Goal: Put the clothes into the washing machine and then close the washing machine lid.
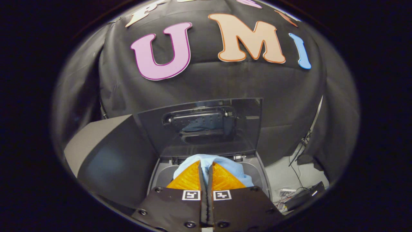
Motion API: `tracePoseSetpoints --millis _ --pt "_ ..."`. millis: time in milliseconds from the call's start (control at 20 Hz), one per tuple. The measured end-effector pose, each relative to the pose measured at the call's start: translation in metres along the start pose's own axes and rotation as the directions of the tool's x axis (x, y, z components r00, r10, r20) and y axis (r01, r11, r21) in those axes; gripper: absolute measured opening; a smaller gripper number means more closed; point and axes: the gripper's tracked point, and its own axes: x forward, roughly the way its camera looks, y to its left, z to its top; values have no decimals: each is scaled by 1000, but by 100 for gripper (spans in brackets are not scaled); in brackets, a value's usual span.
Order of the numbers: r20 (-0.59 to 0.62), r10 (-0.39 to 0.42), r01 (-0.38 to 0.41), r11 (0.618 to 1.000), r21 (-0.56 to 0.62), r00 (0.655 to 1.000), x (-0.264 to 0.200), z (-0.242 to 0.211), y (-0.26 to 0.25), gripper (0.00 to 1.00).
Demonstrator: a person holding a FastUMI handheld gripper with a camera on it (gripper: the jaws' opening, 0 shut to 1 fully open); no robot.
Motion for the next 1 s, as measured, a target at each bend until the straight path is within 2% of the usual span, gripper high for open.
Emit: tracePoseSetpoints --millis 150,300,550,750,850,1000 --pt "90 7 -14 997 71 996 16 -14 12 0" --pt "168 25 -33 998 48 985 25 -38 29 0" --pt "189 23 -33 998 54 982 29 -67 30 1" --pt "185 32 -27 999 -29 982 27 -85 30 4" --pt "192 44 -34 998 -53 980 26 -89 33 11" --pt "208 36 -22 998 -66 977 22 -87 33 35"
